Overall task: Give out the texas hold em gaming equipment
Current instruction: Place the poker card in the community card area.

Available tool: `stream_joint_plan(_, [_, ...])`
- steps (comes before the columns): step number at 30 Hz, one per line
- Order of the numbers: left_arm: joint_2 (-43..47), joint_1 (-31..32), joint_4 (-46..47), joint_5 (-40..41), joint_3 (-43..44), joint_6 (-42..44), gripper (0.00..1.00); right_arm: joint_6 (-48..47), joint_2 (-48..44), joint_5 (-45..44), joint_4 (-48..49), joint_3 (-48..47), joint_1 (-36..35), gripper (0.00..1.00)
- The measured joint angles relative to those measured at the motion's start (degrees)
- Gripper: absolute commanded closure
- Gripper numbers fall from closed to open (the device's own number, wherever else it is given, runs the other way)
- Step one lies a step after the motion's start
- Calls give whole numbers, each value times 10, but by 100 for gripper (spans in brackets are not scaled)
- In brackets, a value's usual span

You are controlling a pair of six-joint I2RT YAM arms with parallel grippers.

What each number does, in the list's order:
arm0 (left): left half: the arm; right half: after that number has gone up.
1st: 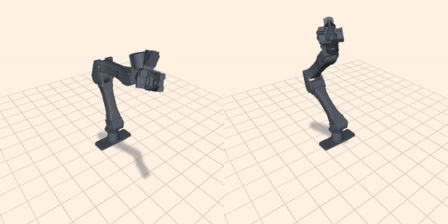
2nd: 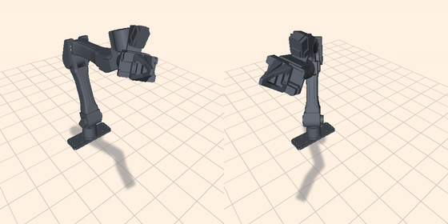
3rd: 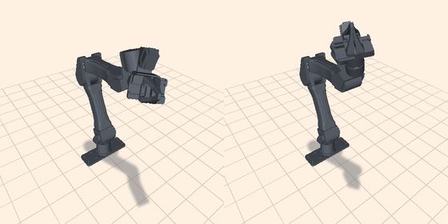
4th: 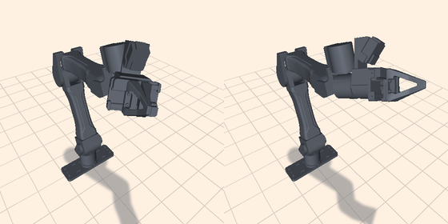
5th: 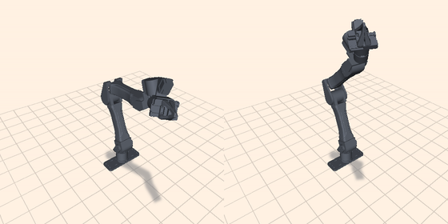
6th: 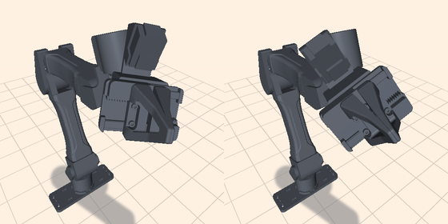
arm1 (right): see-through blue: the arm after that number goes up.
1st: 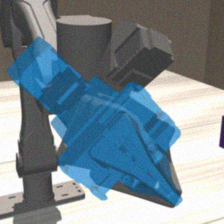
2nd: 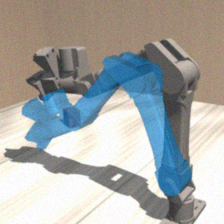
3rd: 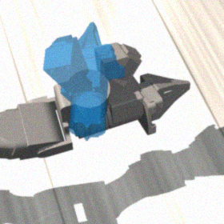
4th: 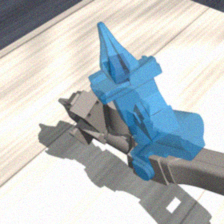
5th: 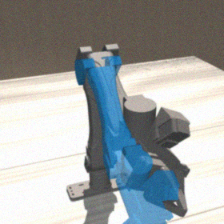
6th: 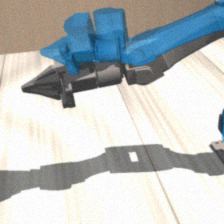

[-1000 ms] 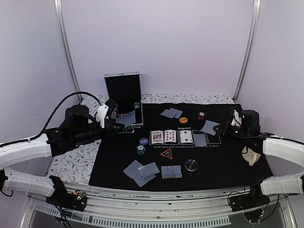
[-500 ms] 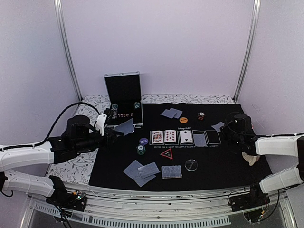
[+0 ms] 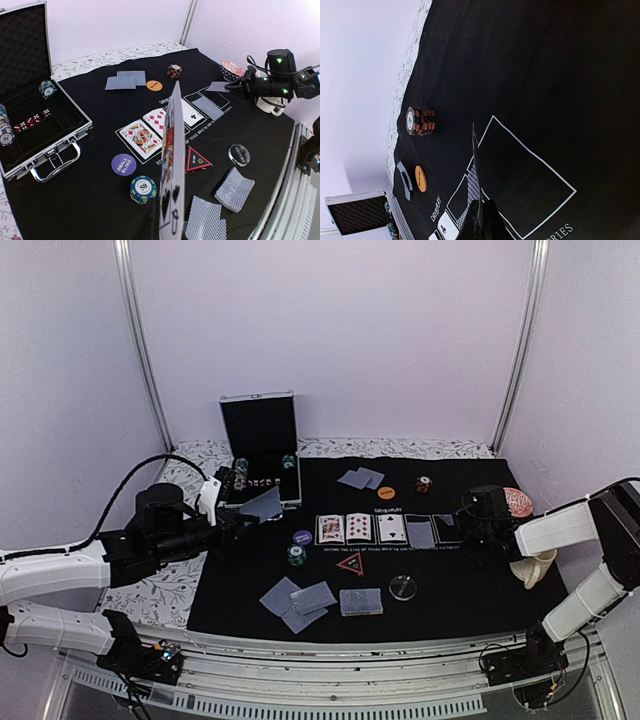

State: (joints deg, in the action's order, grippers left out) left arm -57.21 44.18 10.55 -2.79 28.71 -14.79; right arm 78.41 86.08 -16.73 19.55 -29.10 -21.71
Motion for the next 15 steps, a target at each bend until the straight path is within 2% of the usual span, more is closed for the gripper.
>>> stream_joint_plan(2, [0, 0, 1, -1, 0, 1, 100, 5, 3, -1, 1, 0, 0, 77])
stream_joint_plan(9, [0, 0, 3, -2, -1, 2, 100, 12, 2, 8, 3, 0, 0, 48])
stream_joint_plan(11, [0, 0, 3, -3, -1, 2, 100, 12, -9, 11, 2, 5, 0, 42])
stream_joint_plan(15, [0, 0, 3, -12, -1, 2, 100, 9, -71, 23, -5, 29, -1, 36])
